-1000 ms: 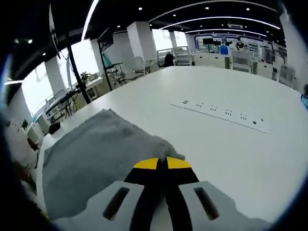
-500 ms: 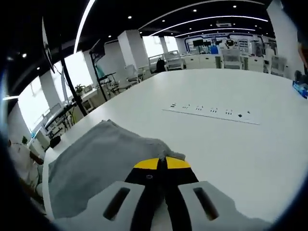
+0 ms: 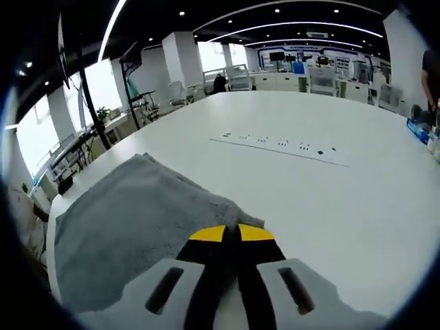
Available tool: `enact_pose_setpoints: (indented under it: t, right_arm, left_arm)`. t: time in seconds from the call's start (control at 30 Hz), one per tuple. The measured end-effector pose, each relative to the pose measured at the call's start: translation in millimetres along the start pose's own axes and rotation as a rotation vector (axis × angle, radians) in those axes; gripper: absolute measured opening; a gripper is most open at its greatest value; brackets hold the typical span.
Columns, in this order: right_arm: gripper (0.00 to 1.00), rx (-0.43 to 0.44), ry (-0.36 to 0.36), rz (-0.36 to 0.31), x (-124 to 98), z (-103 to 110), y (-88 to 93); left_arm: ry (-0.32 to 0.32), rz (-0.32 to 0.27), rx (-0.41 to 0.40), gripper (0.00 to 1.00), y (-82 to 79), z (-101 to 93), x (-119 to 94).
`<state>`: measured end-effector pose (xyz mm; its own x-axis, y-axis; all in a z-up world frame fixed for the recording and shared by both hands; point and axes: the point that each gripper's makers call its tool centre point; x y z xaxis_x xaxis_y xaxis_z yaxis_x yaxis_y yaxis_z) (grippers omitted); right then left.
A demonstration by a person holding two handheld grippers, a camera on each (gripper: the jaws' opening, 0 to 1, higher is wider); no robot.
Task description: Fold the towel on the table until its edges align and the towel forms a compact rectangular stack.
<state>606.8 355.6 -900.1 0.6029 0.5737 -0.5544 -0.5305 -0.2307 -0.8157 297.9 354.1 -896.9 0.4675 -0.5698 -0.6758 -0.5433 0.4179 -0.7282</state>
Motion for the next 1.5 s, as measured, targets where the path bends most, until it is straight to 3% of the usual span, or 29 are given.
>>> enact_pose_setpoints:
  t: [0.17,0.27,0.5,0.67,0.8,0.9,1.03,1.23,1.5]
  right_arm:
    - [0.06,-0.007,0.012,-0.002,-5.0,-1.2,0.1]
    - [0.15,-0.002,0.044,0.008,-4.9,-9.3,1.9]
    - [0.14,-0.001,0.018,0.054,-5.8,-2.8,12.5]
    - [0.16,0.005,0.070,0.055,-9.9,-13.7,15.7]
    - [0.13,0.018,0.054,0.063,-9.0,-11.0,21.2]
    - [0.02,0.024,0.029,0.058,-7.0,-6.5,22.2]
    - [0.01,-0.018,0.046,0.064,-7.8,-6.3,21.4]
    - [0.01,0.005,0.052,0.059,-12.6,-19.8,23.8]
    - [0.01,-0.005,0.067,0.075,-30.0,-38.5,32.5]
  left_arm:
    - [0.021,0.023,0.042,0.23,5.5,-15.2,1.8]
    - [0.018,0.027,0.045,0.23,7.2,-16.4,1.8]
    - [0.025,0.052,0.055,0.22,13.6,-16.7,8.1]
    - [0.021,0.060,0.072,0.18,13.6,-14.6,10.6]
    - [0.016,0.062,0.085,0.15,13.3,-12.2,11.8]
    - [0.017,0.060,0.082,0.13,12.8,-11.1,12.5]
    - [0.024,0.056,0.080,0.10,11.1,-11.5,13.9]
    - [0.070,0.045,0.078,0.05,3.3,-20.6,24.4]
    - [0.155,0.071,0.193,0.04,-6.2,-44.1,39.4]
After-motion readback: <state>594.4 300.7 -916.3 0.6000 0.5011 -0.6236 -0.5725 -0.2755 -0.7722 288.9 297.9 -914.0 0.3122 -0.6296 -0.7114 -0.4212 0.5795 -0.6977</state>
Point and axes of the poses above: the point that each gripper's makers call its tool centre point, and the gripper's own axes: x roughly forward along the fingers, z roughly to its left, y roughly out of its underside, and after that the axes turned 1 degree about x, right-handed
